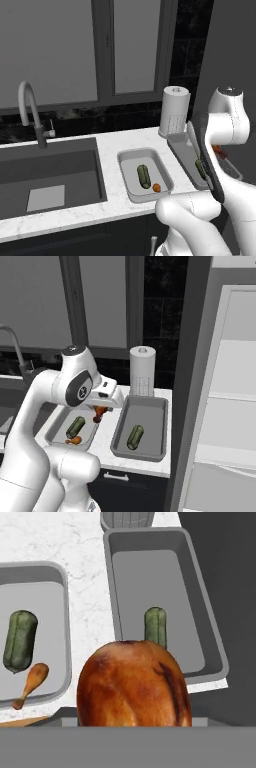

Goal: Place one cucumber and one chicken drumstick in each tupperware on the nearby counter, to pack two identical lunches.

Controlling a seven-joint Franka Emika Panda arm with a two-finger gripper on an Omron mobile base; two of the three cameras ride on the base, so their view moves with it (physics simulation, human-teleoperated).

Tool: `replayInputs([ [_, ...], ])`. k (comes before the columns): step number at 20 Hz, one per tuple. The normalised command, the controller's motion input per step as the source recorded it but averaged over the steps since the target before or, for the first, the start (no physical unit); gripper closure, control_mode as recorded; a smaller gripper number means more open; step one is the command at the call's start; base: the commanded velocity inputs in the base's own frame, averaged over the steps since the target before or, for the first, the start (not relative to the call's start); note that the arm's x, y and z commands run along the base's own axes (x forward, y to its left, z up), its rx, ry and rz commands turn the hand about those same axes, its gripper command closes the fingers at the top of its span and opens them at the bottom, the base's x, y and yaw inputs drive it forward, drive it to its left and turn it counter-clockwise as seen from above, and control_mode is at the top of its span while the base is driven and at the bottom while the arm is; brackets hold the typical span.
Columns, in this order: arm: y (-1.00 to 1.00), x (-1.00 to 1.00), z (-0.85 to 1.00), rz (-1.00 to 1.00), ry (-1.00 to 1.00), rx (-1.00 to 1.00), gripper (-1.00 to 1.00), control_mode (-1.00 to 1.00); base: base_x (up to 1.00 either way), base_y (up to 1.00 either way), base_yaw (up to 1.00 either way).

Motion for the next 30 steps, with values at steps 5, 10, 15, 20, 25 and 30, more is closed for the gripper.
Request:
replayInputs([
  [5,-0.52,0.04,0.0,0.0,0.03,0.0,1.0,-1.0,0.0,0.0,0.0],
  [10,-0.13,0.16,-0.12,0.0,0.0,0.0,1.0,-1.0,0.0,0.0,0.0],
  [15,-0.15,0.23,-0.27,0.0,0.0,0.0,1.0,-1.0,0.0,0.0,0.0],
  [20,-0.4,0.18,-0.33,0.0,0.0,-0.01,1.0,-1.0,0.0,0.0,0.0],
  [25,-0.3,0.07,-0.17,0.0,0.0,0.0,1.0,-1.0,0.0,0.0,0.0],
  [30,-0.08,0.17,-0.19,0.0,0.0,0.0,1.0,-1.0,0.0,0.0,0.0],
])
